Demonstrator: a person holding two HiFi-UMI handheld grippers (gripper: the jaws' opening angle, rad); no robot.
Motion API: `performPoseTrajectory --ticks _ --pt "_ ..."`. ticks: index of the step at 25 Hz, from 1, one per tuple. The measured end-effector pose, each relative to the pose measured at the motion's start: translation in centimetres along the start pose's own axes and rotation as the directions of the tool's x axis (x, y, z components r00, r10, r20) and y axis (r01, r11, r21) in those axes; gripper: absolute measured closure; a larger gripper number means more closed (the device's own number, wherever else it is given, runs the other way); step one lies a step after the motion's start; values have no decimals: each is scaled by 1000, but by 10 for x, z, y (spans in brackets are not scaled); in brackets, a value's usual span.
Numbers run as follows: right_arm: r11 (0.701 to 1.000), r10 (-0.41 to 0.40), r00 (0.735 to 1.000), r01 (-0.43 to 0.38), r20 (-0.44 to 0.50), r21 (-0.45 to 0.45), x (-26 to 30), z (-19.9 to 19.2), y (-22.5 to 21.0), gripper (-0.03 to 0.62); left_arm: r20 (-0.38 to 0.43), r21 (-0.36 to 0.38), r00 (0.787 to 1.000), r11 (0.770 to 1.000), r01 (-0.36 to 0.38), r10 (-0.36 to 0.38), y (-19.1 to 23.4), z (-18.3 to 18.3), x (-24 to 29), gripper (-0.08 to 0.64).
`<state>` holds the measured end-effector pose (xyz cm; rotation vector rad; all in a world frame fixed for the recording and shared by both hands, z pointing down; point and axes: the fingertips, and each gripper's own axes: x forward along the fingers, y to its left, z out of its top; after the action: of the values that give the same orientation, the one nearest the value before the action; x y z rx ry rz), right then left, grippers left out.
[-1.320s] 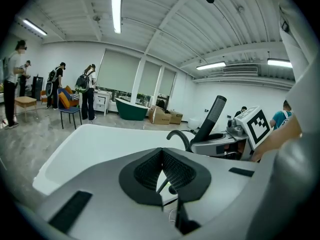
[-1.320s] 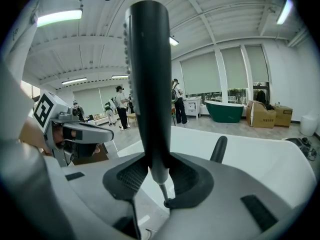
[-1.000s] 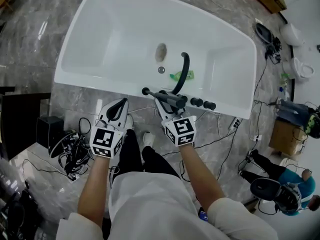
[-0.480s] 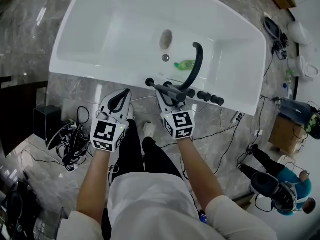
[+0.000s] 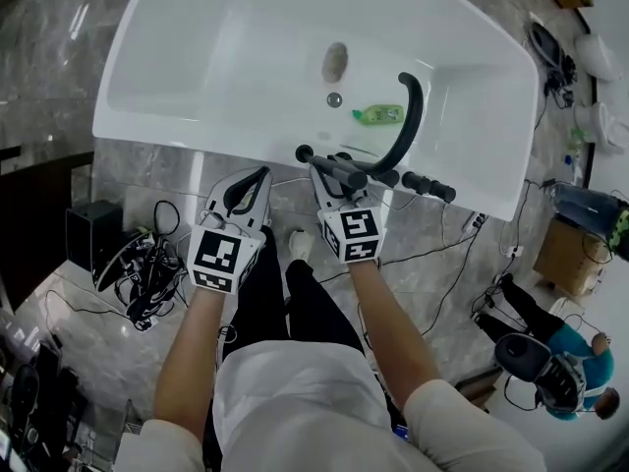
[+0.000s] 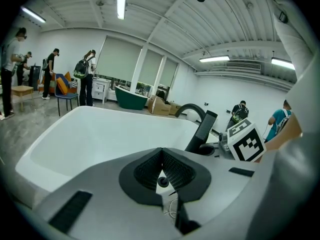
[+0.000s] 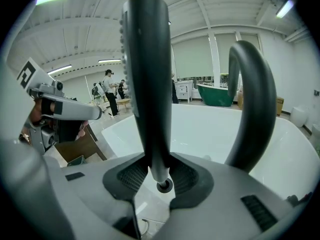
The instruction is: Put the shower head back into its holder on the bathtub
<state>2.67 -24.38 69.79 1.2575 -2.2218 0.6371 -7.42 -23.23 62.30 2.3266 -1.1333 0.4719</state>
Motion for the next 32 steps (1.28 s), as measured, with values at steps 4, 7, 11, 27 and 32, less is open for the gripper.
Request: performPoseTrajectory --ticks 4,7,11,27,32 --pt "1000 -7 1000 7 -17 -8 11 -13 2 449 -3 2 1000 1000 22 -22 -2 -7 4 551" --pt "1000 -10 1000 10 -26 -11 19 -22 6 449 -10 6 1000 1000 27 -27 0 -14 5 551" --pt "1000 -19 999 18 -38 -11 29 -31 5 449 -10 -1 1000 1000 26 -26 4 -18 6 551" --pt "999 -38 997 37 -65 -11 52 -59 4 449 -31 -10 999 1000 26 -27 17 -39 3 552" --pt "999 -44 996 42 -78 -19 55 -66 6 449 -24 -16 999 999 30 -31 16 -41 -2 551"
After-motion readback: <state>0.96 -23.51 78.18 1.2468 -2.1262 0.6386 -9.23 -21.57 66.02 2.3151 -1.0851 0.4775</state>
